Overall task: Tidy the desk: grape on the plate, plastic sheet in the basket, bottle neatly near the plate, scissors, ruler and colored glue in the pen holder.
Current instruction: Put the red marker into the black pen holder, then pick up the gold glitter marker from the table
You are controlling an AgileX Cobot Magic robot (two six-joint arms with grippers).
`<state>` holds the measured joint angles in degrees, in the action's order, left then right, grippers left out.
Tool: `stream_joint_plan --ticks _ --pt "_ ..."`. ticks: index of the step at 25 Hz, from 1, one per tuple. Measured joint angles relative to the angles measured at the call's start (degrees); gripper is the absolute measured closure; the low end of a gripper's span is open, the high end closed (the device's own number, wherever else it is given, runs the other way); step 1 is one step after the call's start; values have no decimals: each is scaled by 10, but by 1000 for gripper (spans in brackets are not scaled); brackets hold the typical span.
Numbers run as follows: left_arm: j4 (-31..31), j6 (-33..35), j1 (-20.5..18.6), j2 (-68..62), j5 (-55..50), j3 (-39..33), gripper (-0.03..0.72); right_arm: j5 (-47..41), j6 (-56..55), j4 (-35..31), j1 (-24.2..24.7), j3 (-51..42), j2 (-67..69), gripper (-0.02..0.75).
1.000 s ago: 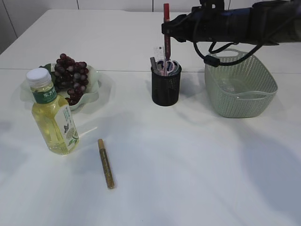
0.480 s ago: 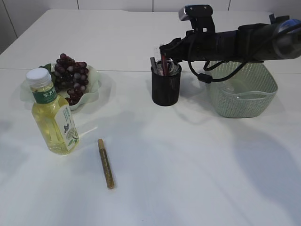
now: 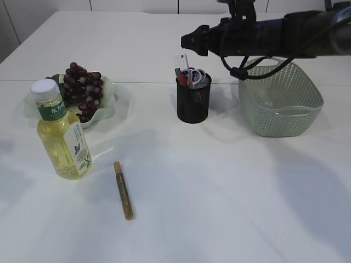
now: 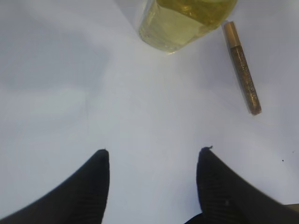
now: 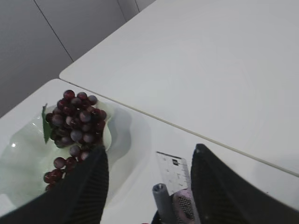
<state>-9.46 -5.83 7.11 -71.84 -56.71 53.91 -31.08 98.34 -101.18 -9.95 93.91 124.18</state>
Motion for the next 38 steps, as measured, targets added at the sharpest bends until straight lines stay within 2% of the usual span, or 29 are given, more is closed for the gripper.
stream_joint_plan --ticks 2,4,7,12,17,23,26,30,38 --pt "-1 0 0 0 0 0 253 0 -74 47 0 0 -26 290" --pt "-1 0 0 0 0 0 253 0 -162 129 0 0 -53 289" --pt "-1 0 0 0 0 0 253 -27 -341 296 0 0 -95 289" --pt "-1 0 0 0 -1 0 253 -129 -611 521 -16 0 -150 305" --pt "-1 0 0 0 -1 0 253 -195 -779 684 -93 0 -169 323" --pt "-2 0 0 0 -1 0 253 -211 -969 847 -209 0 -169 326" --pt "-2 0 0 0 -1 0 253 -214 -1027 893 -247 0 -169 346" --pt "-2 0 0 0 -1 0 253 -241 -1062 904 -270 17 -158 386" --pt "-2 0 0 0 -1 0 253 -368 -1081 920 -285 165 -65 395"
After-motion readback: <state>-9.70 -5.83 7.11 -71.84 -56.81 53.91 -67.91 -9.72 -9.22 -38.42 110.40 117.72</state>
